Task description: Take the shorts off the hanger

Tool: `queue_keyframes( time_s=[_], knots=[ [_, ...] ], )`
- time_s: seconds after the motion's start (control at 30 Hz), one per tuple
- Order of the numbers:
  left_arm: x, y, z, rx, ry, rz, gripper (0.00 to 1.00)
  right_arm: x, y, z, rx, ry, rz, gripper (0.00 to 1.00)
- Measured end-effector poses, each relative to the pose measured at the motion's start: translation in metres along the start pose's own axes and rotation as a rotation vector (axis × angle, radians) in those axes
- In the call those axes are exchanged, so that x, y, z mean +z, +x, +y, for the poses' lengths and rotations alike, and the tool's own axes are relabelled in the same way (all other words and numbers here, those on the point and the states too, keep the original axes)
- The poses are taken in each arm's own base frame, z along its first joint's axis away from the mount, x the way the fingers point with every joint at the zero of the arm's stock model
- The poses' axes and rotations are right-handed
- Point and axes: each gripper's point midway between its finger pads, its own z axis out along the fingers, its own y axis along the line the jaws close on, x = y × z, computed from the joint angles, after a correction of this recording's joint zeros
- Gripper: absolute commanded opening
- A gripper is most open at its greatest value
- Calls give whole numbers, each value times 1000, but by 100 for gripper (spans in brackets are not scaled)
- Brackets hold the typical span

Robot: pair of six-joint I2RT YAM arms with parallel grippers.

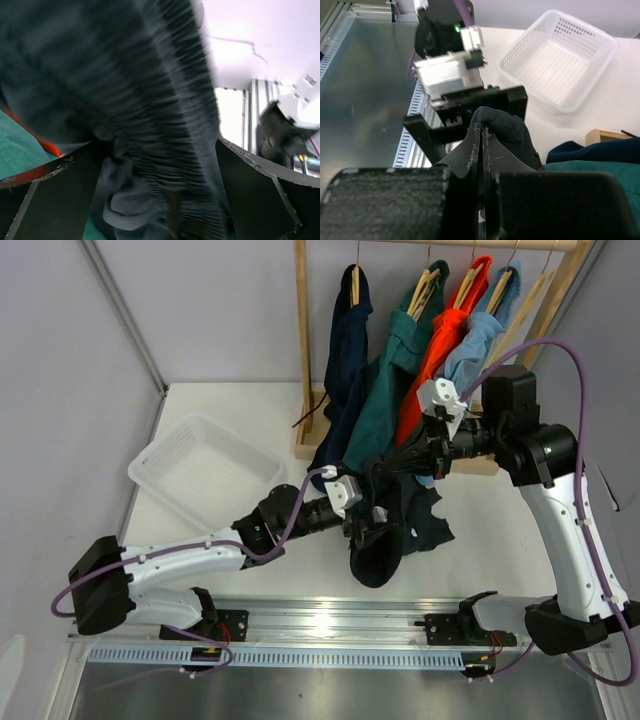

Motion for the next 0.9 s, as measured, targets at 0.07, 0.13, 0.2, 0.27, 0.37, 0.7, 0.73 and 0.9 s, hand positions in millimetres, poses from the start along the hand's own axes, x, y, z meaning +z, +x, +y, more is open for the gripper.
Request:
queue_keyframes(
  time_s=[0.07,0.13,0.2,0.27,0.37,0.7,0.73,0.9],
  knots=[
    [8,3,4,-13,-26,-16,98,-4,-5,5,-4,0,-18,0],
    [17,3,9,-37,-56,-38,89,-7,-9,14,-10,-9,-36,0],
    [27,1,13,-65,-73,-62,51,-9,-10,21,-9,-17,-48,0],
    [37,-4,15,-96,-78,-91,1,-10,-10,25,-5,-16,-56,0],
    [42,-8,16,-112,-79,-114,0,-14,-8,24,10,2,-61,0],
    [-43,-58,31,-10,-215,-76,0,-71,-3,-1,58,367,-62,99],
    [-56,-74,35,13,-245,-79,0,-78,-4,-2,48,413,-58,99],
    [-126,-158,72,141,-461,-134,0,-107,6,-12,28,636,-23,99]
  ],
)
